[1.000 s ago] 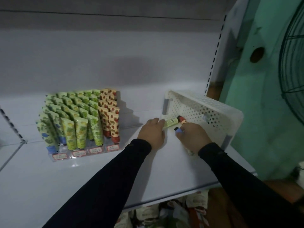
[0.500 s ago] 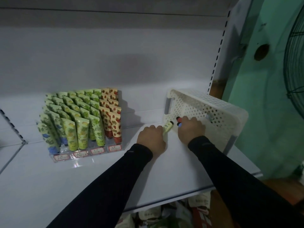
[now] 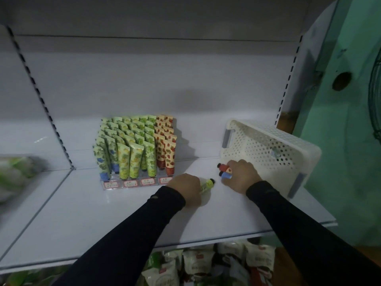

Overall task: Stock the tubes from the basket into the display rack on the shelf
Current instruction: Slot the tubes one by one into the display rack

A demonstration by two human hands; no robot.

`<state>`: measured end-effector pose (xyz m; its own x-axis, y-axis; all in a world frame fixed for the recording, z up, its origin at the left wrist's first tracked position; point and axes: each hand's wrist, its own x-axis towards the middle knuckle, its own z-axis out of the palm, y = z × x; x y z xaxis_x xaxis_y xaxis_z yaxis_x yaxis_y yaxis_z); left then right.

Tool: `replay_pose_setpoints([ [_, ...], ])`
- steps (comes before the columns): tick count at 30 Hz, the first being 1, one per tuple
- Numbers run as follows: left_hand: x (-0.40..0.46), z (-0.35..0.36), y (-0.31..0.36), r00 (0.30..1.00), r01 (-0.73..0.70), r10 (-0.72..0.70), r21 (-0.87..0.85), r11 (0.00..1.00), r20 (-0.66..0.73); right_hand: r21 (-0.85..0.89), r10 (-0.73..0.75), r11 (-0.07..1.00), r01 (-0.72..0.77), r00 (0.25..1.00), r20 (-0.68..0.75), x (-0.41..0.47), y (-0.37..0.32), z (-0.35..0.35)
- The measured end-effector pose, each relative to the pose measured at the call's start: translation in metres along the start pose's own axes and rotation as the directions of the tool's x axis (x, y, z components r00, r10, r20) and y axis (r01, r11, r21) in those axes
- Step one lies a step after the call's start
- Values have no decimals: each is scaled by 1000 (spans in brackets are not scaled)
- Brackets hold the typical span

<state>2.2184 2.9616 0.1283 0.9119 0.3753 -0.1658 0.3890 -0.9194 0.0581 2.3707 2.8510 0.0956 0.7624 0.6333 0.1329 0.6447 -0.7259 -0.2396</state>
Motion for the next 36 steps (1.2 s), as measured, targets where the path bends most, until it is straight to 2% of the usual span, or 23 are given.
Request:
replay_pose_setpoints([
  [5, -27, 4, -27, 997, 41, -42, 23, 999, 59, 189, -7, 981, -36, 975, 223, -23, -24, -1],
  [7, -32, 7, -34, 996, 71, -73, 41, 997, 45, 219, -22, 975, -32, 970, 241, -30, -33, -3],
  [11, -35, 17, -33, 994, 76, -76, -9, 997, -77, 287, -17, 956, -59, 966, 258, -39, -44, -8],
  [14, -37, 23, -32, 990, 62, -75, -113, 992, -119, 263, -11, 962, -69, 956, 293, -42, -46, -12],
  [18, -45, 20, -42, 985, 78, -132, -393, 916, -113, 227, -37, 973, -36, 950, 310, -42, -44, -10],
  [20, -49, 20, -48, 979, 77, -169, -570, 818, -112, 266, -54, 963, -28, 954, 294, -43, -45, -10],
  [23, -53, 24, -49, 968, 61, -242, -869, 491, -69, 400, -69, 916, -38, 966, 249, -44, -51, -7],
  [25, -56, 26, -47, 969, 28, -243, -959, 284, -44, 544, -77, 835, -78, 964, 255, -44, -61, -6],
  [27, -61, 27, -42, 978, -33, -199, -991, 130, -59, 683, -94, 720, -124, 957, 274, -44, -72, -5],
  [31, -69, 27, -37, 982, -146, -118, -989, 11, -146, 857, -173, 453, -246, 919, 355, -48, -96, -7],
  [33, -71, 30, -40, 982, -145, -124, -989, -21, -142, 847, -194, 433, -307, 886, 420, -53, -105, -7],
  [36, -73, 35, -53, 991, -72, -120, -996, -47, -66, 821, -238, 385, -422, 813, 531, -57, -114, -9],
])
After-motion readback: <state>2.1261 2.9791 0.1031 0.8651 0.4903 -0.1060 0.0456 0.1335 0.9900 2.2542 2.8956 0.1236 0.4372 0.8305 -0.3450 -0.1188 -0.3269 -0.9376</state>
